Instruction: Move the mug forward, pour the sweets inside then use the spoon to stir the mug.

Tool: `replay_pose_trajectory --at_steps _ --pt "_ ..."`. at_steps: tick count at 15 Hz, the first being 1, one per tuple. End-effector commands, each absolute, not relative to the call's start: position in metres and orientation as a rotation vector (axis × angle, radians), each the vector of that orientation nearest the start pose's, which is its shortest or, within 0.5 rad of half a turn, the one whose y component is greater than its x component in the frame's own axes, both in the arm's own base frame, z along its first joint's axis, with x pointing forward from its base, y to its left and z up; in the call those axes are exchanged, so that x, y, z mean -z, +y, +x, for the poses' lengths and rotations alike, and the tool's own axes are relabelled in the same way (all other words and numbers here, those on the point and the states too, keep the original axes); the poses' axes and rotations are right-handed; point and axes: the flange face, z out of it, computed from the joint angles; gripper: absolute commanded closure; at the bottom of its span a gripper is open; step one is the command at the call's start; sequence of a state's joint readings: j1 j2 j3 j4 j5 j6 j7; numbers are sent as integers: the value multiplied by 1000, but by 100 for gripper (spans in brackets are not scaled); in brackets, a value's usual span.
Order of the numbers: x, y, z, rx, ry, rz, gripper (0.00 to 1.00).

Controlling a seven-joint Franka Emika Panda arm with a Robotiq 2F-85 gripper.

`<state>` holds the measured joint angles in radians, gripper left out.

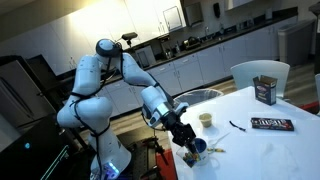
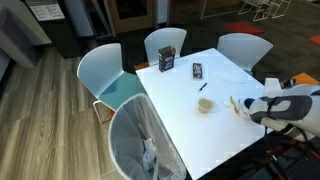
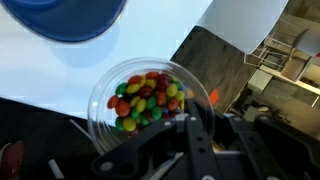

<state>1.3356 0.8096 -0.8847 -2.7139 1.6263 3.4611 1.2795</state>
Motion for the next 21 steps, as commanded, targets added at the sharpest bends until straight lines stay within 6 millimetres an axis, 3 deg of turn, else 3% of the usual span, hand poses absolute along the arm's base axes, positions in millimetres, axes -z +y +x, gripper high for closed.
replay_pose_trajectory --at_steps 1,11,21 --pt "-198 -42 345 1433 2531 -1159 99" --pt "-199 -29 372 1497 2431 -1196 99" --pt "-186 -12 394 1568 2331 -1266 99"
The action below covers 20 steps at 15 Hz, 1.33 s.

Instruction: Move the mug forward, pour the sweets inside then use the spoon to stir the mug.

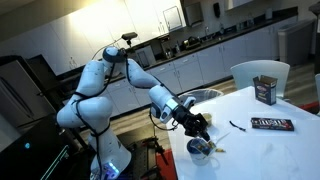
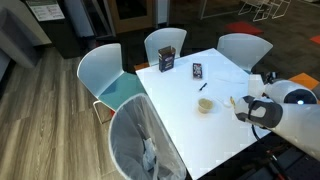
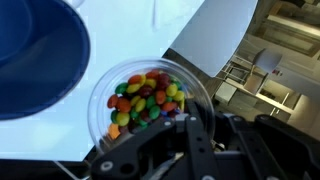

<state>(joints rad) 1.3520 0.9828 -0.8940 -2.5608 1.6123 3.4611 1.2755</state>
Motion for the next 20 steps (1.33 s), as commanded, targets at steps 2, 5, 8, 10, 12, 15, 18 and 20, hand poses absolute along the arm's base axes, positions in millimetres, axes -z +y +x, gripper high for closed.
replay_pose_trajectory --at_steps 2,5,8,10,12,15,18,20 --pt "-181 -8 394 1577 2315 -1294 99" --pt "-173 -3 391 1600 2295 -1335 99" --pt "-166 -3 387 1636 2273 -1367 99" --pt "-162 -6 383 1678 2258 -1380 99" --pt "-160 -7 381 1710 2242 -1388 99" --pt "-158 -6 378 1749 2214 -1407 99" --pt "-157 0 379 1764 2181 -1432 99" --pt "-157 6 379 1772 2157 -1458 99"
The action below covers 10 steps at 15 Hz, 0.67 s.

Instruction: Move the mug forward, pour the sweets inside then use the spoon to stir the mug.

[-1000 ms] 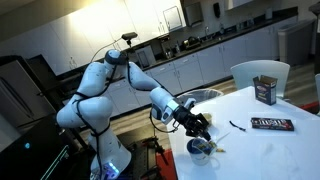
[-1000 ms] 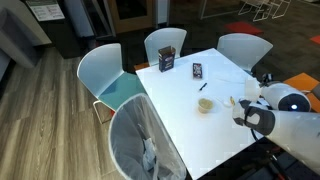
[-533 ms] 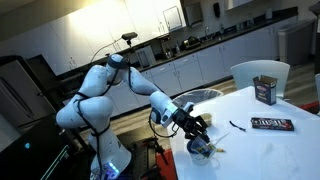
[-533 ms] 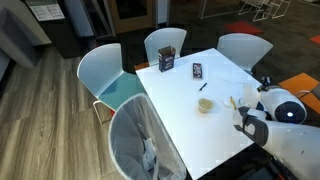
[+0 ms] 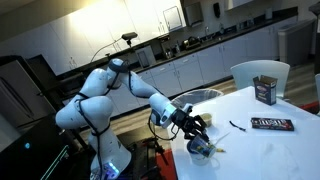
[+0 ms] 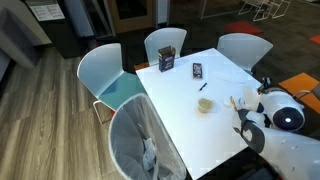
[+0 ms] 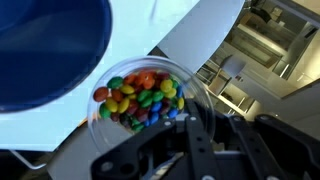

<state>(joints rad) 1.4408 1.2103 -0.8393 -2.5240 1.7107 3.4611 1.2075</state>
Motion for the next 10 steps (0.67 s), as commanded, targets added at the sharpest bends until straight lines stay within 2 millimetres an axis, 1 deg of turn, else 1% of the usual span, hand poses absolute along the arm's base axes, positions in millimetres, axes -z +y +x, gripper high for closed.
replay_pose_trajectory --at_steps 1,5,10 --pt "-156 8 379 1778 2145 -1468 99" --pt "-155 16 379 1792 2110 -1512 99" --pt "-154 16 377 1824 2091 -1537 99"
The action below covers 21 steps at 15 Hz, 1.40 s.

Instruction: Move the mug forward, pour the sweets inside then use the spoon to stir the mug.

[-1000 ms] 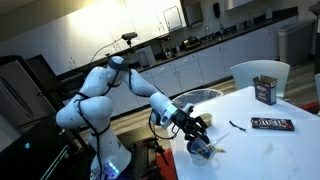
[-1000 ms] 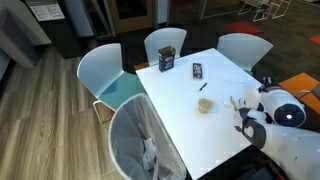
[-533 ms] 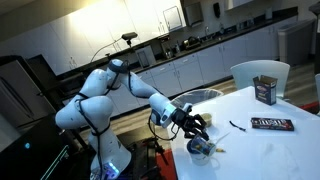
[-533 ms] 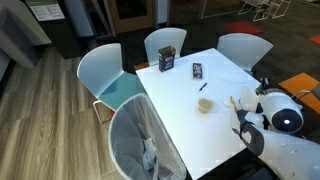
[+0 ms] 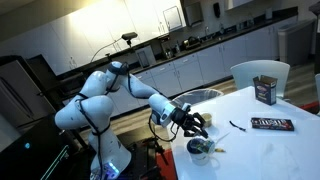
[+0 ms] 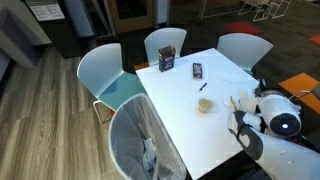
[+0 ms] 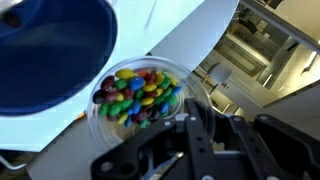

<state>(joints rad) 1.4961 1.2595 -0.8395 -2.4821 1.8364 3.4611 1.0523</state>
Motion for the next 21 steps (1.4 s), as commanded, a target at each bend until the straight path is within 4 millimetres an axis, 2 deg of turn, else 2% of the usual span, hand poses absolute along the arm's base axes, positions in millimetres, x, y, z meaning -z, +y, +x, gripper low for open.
replay_pose_trajectory --at_steps 1,10,21 --pt "-153 15 376 1833 2091 -1541 99" --pt "-152 9 373 1906 2071 -1588 99" --pt "-160 22 378 2000 1944 -1671 99"
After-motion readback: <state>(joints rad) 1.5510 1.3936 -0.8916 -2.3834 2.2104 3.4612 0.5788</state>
